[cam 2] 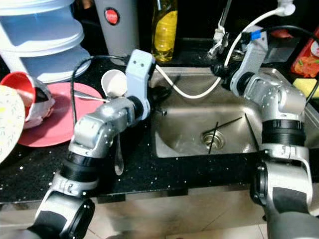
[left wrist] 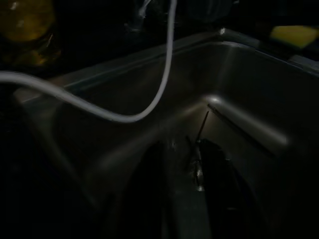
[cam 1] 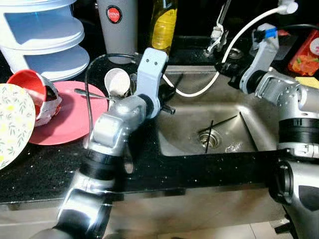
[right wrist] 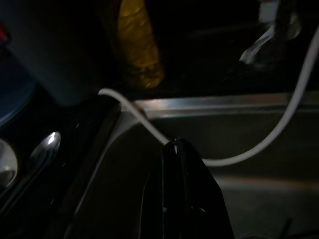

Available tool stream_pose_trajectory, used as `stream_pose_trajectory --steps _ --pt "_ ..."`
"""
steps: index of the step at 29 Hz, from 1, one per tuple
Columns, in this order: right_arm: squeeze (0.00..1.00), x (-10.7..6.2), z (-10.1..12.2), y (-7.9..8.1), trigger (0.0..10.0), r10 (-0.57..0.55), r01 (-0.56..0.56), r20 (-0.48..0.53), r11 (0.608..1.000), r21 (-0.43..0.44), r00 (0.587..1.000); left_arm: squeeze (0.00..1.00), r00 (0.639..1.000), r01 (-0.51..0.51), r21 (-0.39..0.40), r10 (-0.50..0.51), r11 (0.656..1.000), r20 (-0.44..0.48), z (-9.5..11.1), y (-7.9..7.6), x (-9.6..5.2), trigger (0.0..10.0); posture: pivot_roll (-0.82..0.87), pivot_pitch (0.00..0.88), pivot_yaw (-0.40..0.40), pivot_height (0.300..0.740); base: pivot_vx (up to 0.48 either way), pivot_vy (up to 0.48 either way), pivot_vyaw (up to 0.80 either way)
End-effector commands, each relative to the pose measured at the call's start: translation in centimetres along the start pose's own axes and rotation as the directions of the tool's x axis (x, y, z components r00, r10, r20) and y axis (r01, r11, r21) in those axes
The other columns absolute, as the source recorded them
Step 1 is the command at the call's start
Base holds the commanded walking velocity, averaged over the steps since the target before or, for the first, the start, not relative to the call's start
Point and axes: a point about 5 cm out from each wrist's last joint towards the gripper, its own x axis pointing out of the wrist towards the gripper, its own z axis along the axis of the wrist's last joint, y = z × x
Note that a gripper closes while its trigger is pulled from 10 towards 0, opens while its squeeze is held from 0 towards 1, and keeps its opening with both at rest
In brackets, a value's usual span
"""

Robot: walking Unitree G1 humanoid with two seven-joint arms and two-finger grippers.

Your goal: Kitchen organization

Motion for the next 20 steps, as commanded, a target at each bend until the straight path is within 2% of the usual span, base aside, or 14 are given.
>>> stream_pose_trajectory --steps 1,3,4,5,7,10,11,13,14,15,16,17,20 --pt "0.00 -0.1 0.6 -0.5 10.0 -0.029 0.028 0.040 0.999 0.022 0.999 1.00 0.996 0.041 0.024 -0.043 0.999 0.073 1.0 -1.0 -0.1 10.0 0.15 0.000 -0.024 0.740 0.000 0.000 0.00" --pt "0.00 -0.2 1.1 -0.6 10.0 -0.031 0.028 0.071 0.999 0.040 0.997 0.99 0.988 0.006 0.058 -0.015 0.998 0.154 2.2 -0.6 -1.2 10.0 0.14 0.000 -0.024 0.740 0.000 0.000 0.00" --pt "0.00 -0.2 1.1 -0.6 10.0 -0.031 0.028 0.071 0.999 0.040 0.997 0.99 0.988 0.006 0.058 -0.015 0.998 0.154 2.2 -0.6 -1.2 10.0 0.14 0.000 -0.024 0.740 0.000 0.000 0.00" --pt "0.00 -0.2 1.2 -0.6 10.0 -0.030 0.026 0.078 0.999 0.044 0.996 0.00 0.987 -0.018 0.085 0.004 0.996 0.161 2.3 -0.1 -2.1 10.0 0.14 0.000 -0.025 0.740 0.000 0.000 0.00" --pt "0.00 -0.2 1.1 -0.4 10.0 -0.026 0.022 0.082 0.998 0.051 0.996 0.00 0.990 -0.042 0.137 0.023 0.990 0.138 2.2 0.8 -3.4 10.0 0.14 0.000 -0.026 0.740 0.000 0.000 0.00" --pt "0.00 0.2 0.7 0.2 10.0 0.005 -0.009 0.071 0.999 0.052 0.997 0.00 0.996 -0.041 0.198 0.025 0.979 0.081 2.1 2.5 -6.2 10.0 0.15 0.000 -0.029 0.740 0.000 0.000 0.00" --pt "0.00 0.2 0.7 0.2 10.0 0.005 -0.009 0.071 0.999 0.052 0.997 0.00 0.996 -0.041 0.198 0.025 0.979 0.081 2.1 2.5 -6.2 10.0 0.15 0.000 -0.029 0.740 0.000 0.000 0.00" --pt "0.00 0.8 0.2 0.9 10.0 0.044 -0.046 0.056 0.998 0.051 0.997 0.00 0.999 -0.026 0.221 0.031 0.975 -0.021 1.5 4.5 -9.0 10.0 0.19 0.000 -0.041 0.740 0.000 0.000 0.00" --pt "0.00 0.8 0.2 0.9 10.0 0.044 -0.046 0.056 0.998 0.051 0.997 0.00 0.999 -0.026 0.221 0.031 0.975 -0.021 1.5 4.5 -9.0 10.0 0.19 0.000 -0.041 0.740 0.000 0.000 0.00" --pt "0.00 0.9 0.1 1.2 10.0 0.055 -0.058 0.052 0.997 0.050 0.997 0.00 0.998 -0.016 0.216 0.030 0.976 -0.061 1.1 5.1 -9.8 10.0 0.19 0.000 -0.041 0.740 0.000 0.000 0.00" --pt "0.00 1.3 -0.2 1.6 10.0 0.071 -0.073 0.047 0.996 0.053 0.996 0.00 0.989 0.037 0.197 -0.007 0.980 -0.149 -0.1 5.5 -11.8 10.0 0.20 0.000 -0.046 0.740 0.000 0.000 0.00" --pt "0.00 1.3 -0.2 1.6 10.0 0.071 -0.073 0.047 0.996 0.053 0.996 0.00 0.989 0.037 0.197 -0.007 0.980 -0.149 -0.1 5.5 -11.8 10.0 0.20 0.000 -0.046 0.740 0.000 0.000 0.00" --pt "0.00 1.6 -0.3 1.9 10.0 0.079 -0.081 0.044 0.995 0.056 0.996 0.00 0.979 0.102 0.189 -0.064 0.977 -0.196 -0.9 5.2 -13.1 10.0 0.20 0.000 -0.051 0.740 0.000 0.000 0.00"
